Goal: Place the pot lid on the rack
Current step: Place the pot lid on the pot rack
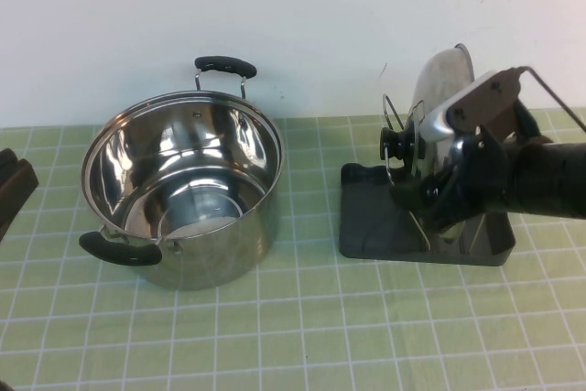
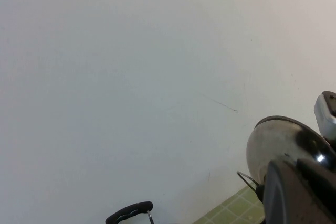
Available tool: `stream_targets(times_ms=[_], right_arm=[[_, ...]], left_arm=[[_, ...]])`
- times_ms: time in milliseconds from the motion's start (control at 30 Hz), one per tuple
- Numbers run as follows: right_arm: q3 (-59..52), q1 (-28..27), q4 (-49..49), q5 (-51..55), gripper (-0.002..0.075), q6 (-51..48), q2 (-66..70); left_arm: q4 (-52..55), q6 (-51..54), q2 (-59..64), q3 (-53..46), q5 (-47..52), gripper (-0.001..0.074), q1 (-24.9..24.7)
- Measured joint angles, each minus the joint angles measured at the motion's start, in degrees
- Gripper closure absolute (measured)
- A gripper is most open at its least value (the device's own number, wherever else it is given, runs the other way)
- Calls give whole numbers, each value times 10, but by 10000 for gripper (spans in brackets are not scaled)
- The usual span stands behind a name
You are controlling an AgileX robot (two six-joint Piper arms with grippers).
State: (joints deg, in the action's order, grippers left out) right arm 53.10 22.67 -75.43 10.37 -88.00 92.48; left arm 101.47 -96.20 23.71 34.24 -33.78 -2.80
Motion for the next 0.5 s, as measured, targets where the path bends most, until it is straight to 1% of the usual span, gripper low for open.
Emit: stream_targets(times_ms=[100, 300, 500], right_arm=[[0, 0, 0, -18, 67, 0, -22], [0, 0, 0, -83, 61, 0, -85], [0, 0, -1, -94, 63, 0, -147]], left_arm=[[0, -4, 0, 0, 0, 734, 0], [0, -4, 0, 0, -1, 734, 0], [0, -4, 0, 0, 0, 734, 0]])
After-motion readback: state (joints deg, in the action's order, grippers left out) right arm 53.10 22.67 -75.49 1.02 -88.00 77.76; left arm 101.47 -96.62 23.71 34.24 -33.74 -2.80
